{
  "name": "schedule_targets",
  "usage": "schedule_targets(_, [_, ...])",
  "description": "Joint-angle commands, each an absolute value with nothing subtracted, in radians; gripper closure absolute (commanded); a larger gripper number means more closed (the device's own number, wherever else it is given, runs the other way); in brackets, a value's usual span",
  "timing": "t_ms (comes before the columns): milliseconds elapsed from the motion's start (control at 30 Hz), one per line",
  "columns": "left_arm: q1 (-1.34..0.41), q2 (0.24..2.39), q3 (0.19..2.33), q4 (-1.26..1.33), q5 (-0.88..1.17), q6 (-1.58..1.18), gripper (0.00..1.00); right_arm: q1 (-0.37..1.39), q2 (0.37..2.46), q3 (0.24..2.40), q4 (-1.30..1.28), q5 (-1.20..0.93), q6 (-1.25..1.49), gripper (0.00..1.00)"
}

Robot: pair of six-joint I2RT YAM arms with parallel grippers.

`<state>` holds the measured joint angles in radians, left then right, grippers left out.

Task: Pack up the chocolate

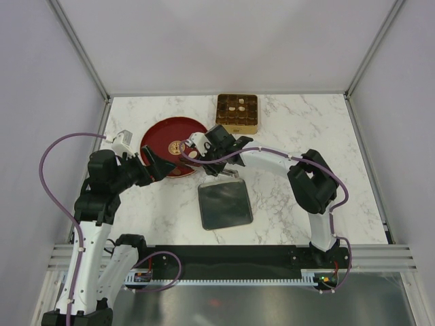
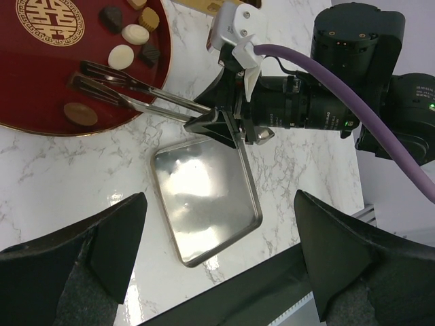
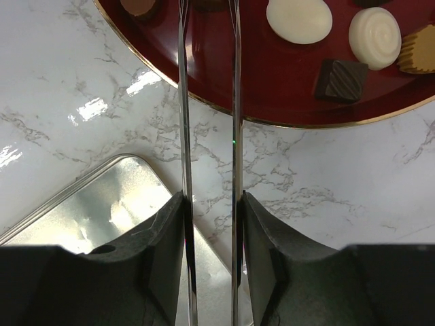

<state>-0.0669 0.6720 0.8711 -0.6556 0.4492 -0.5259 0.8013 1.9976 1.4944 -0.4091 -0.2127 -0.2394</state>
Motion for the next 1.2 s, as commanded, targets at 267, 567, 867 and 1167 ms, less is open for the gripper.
schedule_targets(267, [-0.063, 0.673, 0.91, -0.647, 0.454, -0.511, 0.03, 0.77, 2.005, 1.572, -0.302, -0.218, -0.137, 0.61])
schedule_targets(567, [-0.063, 0.67, 0.905, -0.655, 0.44, -0.502, 0.03, 0.701, 1.973, 1.627, -0.249, -0.23, -0.002, 0.61])
schedule_targets(867, [-0.063, 0.675, 0.873, -0.655, 0.439, -0.497, 0.03, 0.53, 1.875, 1.577, -0.27, -0.017, 0.116, 0.61])
schedule_targets(1167, [-0.063, 0.678, 0.873, -0.65, 0.44, -0.502, 0.02, 0.399, 1.821, 1.536, -0.317, 0.213, 0.133, 0.6])
